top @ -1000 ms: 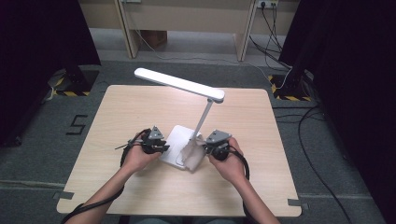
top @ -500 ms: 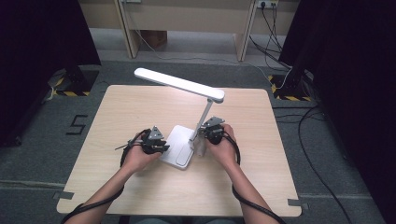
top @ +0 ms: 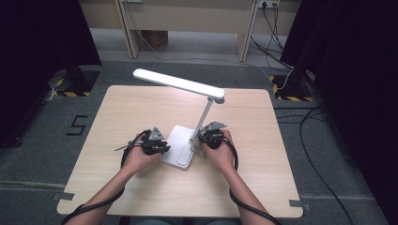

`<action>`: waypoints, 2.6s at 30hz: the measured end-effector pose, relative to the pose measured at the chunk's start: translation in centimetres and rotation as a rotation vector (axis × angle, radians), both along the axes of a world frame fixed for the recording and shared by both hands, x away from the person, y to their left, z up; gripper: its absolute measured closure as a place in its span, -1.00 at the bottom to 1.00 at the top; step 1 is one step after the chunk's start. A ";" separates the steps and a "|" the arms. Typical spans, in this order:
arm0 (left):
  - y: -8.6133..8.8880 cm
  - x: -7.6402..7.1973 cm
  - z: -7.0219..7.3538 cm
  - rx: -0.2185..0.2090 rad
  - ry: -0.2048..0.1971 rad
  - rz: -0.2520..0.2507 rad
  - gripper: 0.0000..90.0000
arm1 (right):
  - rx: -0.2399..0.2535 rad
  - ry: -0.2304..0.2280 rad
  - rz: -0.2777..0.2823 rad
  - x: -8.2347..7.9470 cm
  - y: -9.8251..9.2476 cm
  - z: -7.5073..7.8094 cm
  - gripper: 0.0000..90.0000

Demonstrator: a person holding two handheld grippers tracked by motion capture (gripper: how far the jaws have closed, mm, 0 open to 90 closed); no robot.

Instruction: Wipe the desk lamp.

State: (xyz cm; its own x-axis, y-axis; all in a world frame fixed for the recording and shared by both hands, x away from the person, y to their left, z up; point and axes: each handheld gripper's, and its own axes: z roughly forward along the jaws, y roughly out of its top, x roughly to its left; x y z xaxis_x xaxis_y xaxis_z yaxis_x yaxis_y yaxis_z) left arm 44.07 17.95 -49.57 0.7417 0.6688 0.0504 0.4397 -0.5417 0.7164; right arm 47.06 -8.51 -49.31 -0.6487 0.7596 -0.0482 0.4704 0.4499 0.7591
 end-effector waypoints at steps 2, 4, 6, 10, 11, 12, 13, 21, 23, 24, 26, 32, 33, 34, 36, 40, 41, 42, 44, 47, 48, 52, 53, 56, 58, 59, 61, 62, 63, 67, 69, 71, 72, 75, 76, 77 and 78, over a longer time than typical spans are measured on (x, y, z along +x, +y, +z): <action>-0.1 0.0 0.0 0.000 0.001 -0.001 0.62 | 0.010 0.002 0.004 -0.1 -0.1 -0.1 0.89; -0.1 0.0 0.0 0.002 0.000 -0.001 0.62 | 0.013 0.008 0.008 -0.4 -0.1 -0.2 0.89; -0.1 0.0 0.0 0.001 -0.001 0.000 0.62 | 0.020 0.015 0.014 -0.6 0.0 -0.2 0.89; -0.1 0.0 0.0 -0.001 -0.002 0.001 0.62 | 0.022 0.020 0.031 -0.9 0.0 -0.3 0.89; -0.1 0.0 0.0 -0.002 -0.001 0.002 0.62 | 0.023 0.024 0.032 -1.0 0.0 -0.3 0.89; 0.0 0.0 0.0 -0.003 -0.002 0.003 0.62 | 0.022 0.028 0.036 -1.0 -0.1 -0.2 0.89; 0.0 -0.1 0.0 -0.005 -0.003 0.004 0.62 | 0.022 0.033 0.040 -1.1 0.0 -0.2 0.89; 0.0 -0.1 -0.1 -0.010 -0.003 0.007 0.62 | 0.012 0.057 0.101 -2.9 0.4 -0.1 0.89; 0.0 -0.1 -0.1 -0.010 -0.003 0.006 0.62 | 0.010 0.057 0.120 -3.4 0.5 -0.1 0.89; 0.0 -0.1 -0.1 -0.009 -0.003 0.006 0.62 | 0.012 0.063 0.128 -3.6 0.6 -0.1 0.89; 0.0 -0.1 -0.1 -0.008 -0.004 0.007 0.62 | 0.014 0.068 0.139 -4.1 0.7 -0.1 0.89; -0.1 -0.1 -0.1 -0.003 -0.006 0.008 0.62 | 0.025 0.081 0.168 -5.2 0.9 -0.1 0.89; -0.1 -0.1 -0.1 -0.004 -0.006 0.009 0.62 | 0.029 0.078 0.171 -5.3 0.9 -0.2 0.89; -0.1 -0.1 -0.1 -0.005 -0.005 0.009 0.62 | 0.029 0.082 0.173 -5.5 0.9 -0.2 0.89; -0.1 -0.1 -0.1 -0.005 -0.006 0.010 0.62 | 0.028 0.081 0.185 -5.8 1.0 -0.2 0.89; -0.1 -0.2 -0.1 -0.004 -0.010 0.010 0.63 | 0.024 0.084 0.203 -6.4 1.2 -0.1 0.89; -0.1 -0.2 -0.1 -0.005 -0.008 0.013 0.63 | 0.026 0.086 0.205 -6.5 1.2 -0.1 0.89; -0.1 -0.2 -0.1 -0.006 -0.010 0.013 0.63 | 0.027 0.086 0.208 -6.6 1.2 -0.1 0.89; -0.1 -0.2 -0.1 -0.007 -0.009 0.012 0.63 | 0.035 0.091 0.212 -6.8 1.3 -0.2 0.89; -0.1 -0.3 -0.1 -0.006 -0.011 0.013 0.63 | 0.040 0.102 0.221 -7.1 1.3 -0.1 0.89; -0.1 -0.3 -0.1 -0.005 -0.011 0.013 0.63 | 0.041 0.106 0.227 -7.2 1.3 -0.1 0.89; -0.1 -0.3 -0.1 -0.006 -0.012 0.013 0.63 | 0.047 0.116 0.247 -7.6 1.4 0.0 0.89; -0.1 -0.3 -0.1 -0.006 -0.014 0.014 0.64 | 0.057 0.122 0.254 -7.7 1.4 0.1 0.89; -0.1 -0.4 -0.2 -0.010 -0.014 0.015 0.63 | 0.116 0.150 0.295 -8.2 1.3 0.4 0.88; -0.1 -0.4 -0.2 -0.012 -0.016 0.016 0.63 | 0.148 0.164 0.307 -8.5 1.2 0.6 0.88; -0.2 -0.5 -0.2 -0.012 -0.018 0.018 0.63 | 0.154 0.164 0.307 -8.6 1.1 0.8 0.88; -0.1 -0.5 -0.2 -0.014 -0.016 0.017 0.62 | 0.167 0.151 0.303 -8.7 0.8 1.2 0.88; -0.1 -0.5 -0.2 -0.017 -0.011 0.019 0.62 | 0.184 0.151 0.296 -8.8 0.6 1.5 0.88; -0.1 -0.5 -0.2 -0.019 -0.012 0.023 0.60 | 0.195 0.146 0.289 -8.8 0.4 1.9 0.88; 0.2 -0.4 -0.2 -0.031 -0.005 0.040 0.48 | 0.182 0.099 0.257 -8.8 -1.1 3.6 0.87; 0.3 -0.5 -0.3 -0.046 0.002 0.047 0.42 | 0.162 0.089 0.240 -8.8 -2.1 4.3 0.87; 0.4 -0.7 -0.3 -0.050 0.000 0.051 0.38 | 0.158 0.085 0.214 -8.7 -3.3 5.0 0.87; 0.5 -0.8 -0.3 -0.055 -0.002 0.056 0.36 | 0.149 0.081 0.204 -8.7 -4.0 5.3 0.87; 1.0 -0.8 -0.1 -0.078 -0.008 0.076 0.35 | 0.116 0.078 0.174 -8.6 -6.0 6.2 0.87; 1.3 -0.8 -0.1 -0.083 -0.014 0.085 0.36 | 0.102 0.075 0.160 -8.6 -6.7 6.4 0.87; 1.5 -0.8 0.0 -0.083 -0.022 0.098 0.38 | 0.093 0.084 0.146 -8.5 -7.4 6.5 0.87; 1.7 -0.7 0.1 -0.079 -0.025 0.108 0.41 | 0.090 0.099 0.130 -8.4 -8.2 6.6 0.87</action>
State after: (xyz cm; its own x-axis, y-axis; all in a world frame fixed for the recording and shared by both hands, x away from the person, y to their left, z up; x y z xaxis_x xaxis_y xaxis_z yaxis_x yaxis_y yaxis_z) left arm 43.32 19.69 -49.51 0.6645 0.7472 0.0114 0.4742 -0.4333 0.7664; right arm 38.66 -16.67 -42.70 -0.7397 0.6675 0.0853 0.4872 0.4438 0.7521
